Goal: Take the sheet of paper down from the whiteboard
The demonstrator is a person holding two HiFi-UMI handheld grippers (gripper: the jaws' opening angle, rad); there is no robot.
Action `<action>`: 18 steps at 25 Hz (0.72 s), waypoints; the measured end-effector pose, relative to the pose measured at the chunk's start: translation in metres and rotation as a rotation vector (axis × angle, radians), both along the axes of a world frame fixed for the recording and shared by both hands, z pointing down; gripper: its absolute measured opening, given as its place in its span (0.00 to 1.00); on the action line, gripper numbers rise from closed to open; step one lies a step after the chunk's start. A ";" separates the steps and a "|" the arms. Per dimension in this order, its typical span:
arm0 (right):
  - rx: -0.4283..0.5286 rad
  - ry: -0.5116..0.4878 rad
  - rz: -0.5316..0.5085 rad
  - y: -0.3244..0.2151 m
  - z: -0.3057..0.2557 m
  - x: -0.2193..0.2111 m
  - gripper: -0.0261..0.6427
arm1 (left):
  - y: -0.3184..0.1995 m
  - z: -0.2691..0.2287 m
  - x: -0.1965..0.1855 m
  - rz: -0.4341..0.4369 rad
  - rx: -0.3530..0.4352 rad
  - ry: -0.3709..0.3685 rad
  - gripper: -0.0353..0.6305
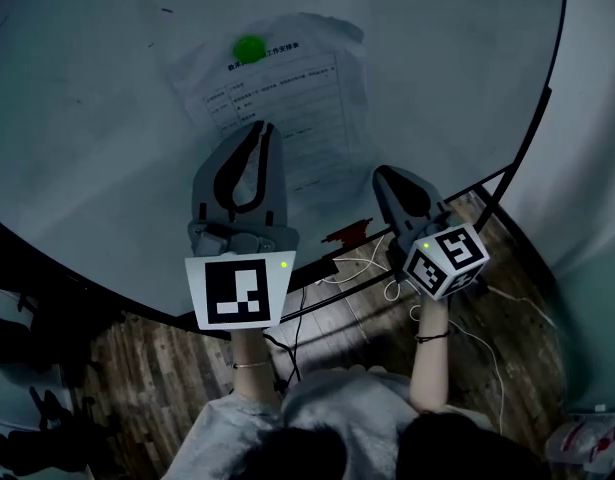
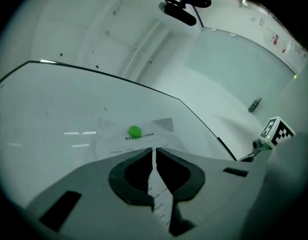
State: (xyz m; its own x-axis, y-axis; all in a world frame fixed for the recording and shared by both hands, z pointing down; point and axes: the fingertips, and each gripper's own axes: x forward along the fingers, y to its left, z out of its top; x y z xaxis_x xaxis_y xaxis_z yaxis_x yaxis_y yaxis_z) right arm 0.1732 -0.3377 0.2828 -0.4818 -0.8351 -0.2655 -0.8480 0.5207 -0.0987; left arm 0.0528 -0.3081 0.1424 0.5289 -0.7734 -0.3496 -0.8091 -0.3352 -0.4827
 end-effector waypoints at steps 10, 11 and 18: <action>0.014 -0.046 -0.125 -0.011 -0.004 -0.003 0.09 | -0.011 -0.037 0.004 -0.166 0.076 -0.172 0.09; 0.010 -0.049 -0.139 -0.012 -0.005 -0.004 0.13 | -0.012 -0.038 0.004 -0.175 0.079 -0.184 0.10; 0.002 -0.045 -0.196 -0.014 -0.005 -0.006 0.16 | -0.018 -0.046 0.007 -0.249 0.094 -0.274 0.18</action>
State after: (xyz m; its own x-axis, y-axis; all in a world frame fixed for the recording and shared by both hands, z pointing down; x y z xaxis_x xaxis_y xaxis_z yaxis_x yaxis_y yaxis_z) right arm 0.1672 -0.3520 0.2782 -0.6228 -0.7257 -0.2923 -0.7251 0.6757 -0.1327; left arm 0.0602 -0.3265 0.0967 0.4130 -0.8610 -0.2969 -0.6965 -0.0886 -0.7121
